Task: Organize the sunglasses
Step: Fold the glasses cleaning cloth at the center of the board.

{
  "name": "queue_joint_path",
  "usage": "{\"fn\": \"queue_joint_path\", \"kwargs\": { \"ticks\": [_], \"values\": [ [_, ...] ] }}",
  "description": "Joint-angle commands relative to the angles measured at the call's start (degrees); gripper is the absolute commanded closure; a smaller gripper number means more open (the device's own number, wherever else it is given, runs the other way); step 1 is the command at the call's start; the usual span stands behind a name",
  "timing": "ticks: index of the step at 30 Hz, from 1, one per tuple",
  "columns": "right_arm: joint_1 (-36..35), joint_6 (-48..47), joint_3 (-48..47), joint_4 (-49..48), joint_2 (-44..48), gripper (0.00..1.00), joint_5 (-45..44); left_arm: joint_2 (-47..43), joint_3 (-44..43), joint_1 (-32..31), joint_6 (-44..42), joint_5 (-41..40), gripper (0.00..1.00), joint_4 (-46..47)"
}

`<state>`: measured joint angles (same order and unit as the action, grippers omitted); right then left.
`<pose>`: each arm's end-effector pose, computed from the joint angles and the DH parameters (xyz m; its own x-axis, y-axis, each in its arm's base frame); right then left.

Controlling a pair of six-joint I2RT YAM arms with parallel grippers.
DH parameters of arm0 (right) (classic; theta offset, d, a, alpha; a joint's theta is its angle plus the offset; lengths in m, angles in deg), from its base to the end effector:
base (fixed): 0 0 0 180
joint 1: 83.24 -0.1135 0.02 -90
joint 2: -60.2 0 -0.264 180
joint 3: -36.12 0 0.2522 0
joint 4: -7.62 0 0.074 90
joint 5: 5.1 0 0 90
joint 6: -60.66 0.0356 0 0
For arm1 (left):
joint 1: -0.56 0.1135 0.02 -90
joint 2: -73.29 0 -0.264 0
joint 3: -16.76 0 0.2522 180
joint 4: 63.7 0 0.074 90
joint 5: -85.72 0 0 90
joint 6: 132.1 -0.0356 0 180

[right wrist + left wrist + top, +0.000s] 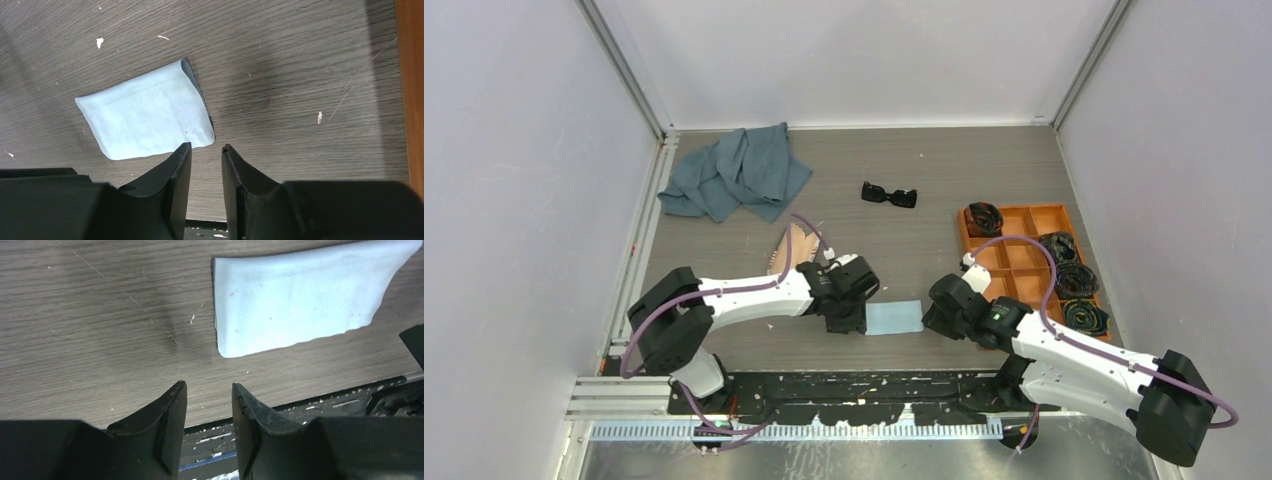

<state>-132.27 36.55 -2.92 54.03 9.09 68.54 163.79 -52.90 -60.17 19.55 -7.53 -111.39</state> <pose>0.1108 0.1123 0.1740 -0.8015 0.4128 -0.4327 0.2537 0.8899 0.3791 0.1475 -0.2591 0.1858 -0.9736 -0.0600 -0.2202 0.0083 0.9548 -0.2971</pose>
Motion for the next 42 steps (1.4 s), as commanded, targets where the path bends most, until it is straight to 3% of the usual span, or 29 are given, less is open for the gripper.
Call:
{"fn": "queue_joint_path", "kwargs": {
  "ticks": [1, 16, 42],
  "values": [
    [-0.2, 2.6, -0.1, -1.2, -0.2, 0.65, -2.1, 1.2, 0.2, 0.2, 4.4, -2.1, 0.62, 4.1],
    [-0.2, 4.0, 1.5, -3.4, -1.1, 0.65, -2.4, 6.3, -0.7, 0.2, 7.4, -2.3, 0.71, 6.7],
    [-0.2, 4.8, 3.7, -9.4, -6.6, 0.66, -0.3, 7.1, -1.2, 0.2, 7.9, -1.3, 0.99, 7.2]
  ]
}}
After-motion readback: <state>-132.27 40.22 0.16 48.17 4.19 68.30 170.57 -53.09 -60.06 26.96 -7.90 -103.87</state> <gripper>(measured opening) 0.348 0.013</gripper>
